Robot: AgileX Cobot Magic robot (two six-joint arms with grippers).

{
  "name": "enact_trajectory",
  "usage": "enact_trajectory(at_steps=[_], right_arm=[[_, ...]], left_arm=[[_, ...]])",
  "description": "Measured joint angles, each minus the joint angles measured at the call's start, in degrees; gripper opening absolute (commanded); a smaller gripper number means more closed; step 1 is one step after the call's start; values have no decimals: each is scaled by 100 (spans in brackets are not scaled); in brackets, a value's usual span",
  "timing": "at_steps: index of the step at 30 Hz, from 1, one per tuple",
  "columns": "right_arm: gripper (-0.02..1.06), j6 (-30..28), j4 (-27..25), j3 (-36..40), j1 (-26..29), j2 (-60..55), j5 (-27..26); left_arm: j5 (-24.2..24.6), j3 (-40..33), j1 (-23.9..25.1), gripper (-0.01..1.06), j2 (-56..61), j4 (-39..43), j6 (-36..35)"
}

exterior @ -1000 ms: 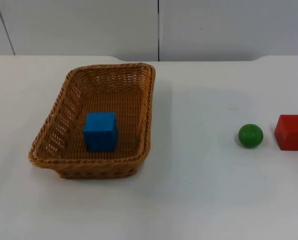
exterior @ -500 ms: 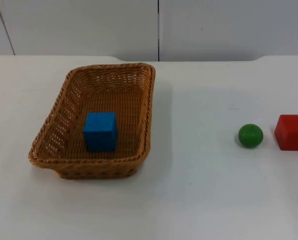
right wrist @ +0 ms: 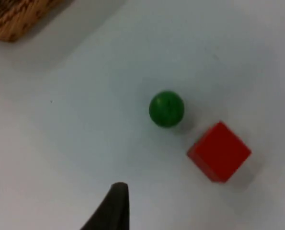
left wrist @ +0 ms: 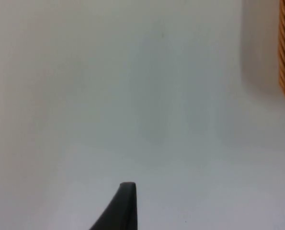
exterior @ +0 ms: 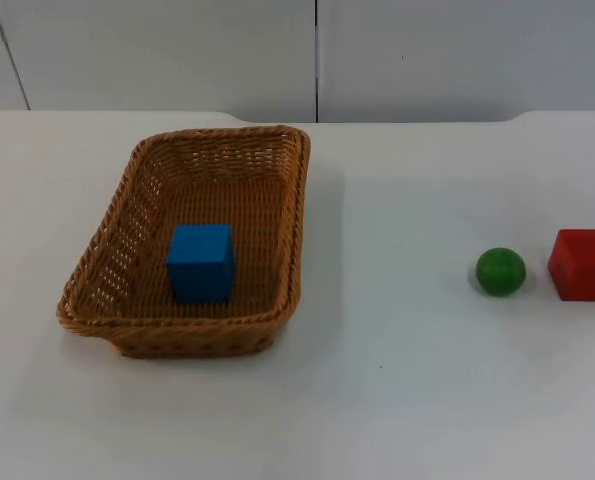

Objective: Place all geometric objects except the red cube into the basket.

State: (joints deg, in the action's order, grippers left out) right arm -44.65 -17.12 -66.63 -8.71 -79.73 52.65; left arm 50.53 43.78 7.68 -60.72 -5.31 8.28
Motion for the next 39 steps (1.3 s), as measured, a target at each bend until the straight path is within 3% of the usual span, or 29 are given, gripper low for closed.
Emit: enact_trajectory(at_steps=[5, 9, 17, 27, 39], right_arm=[[99, -397, 439, -925, -571, -1058, 86], [99, -576, 1122, -1671, -968, -2167, 256], [99, -769, 1747, -2364, -1073, -3670, 289], [99, -956, 1921, -2403, -1083, -4431, -350], [98, -942, 1861, -2403, -1290, -4975, -452]], left_arm=[[0, 0, 0, 105, 0, 16, -39], [0, 0, 0, 105, 0, 38, -39], [0, 0, 0, 105, 0, 47, -39], [0, 0, 0, 105, 0, 59, -42], [10, 0, 0, 105, 0, 100, -42]])
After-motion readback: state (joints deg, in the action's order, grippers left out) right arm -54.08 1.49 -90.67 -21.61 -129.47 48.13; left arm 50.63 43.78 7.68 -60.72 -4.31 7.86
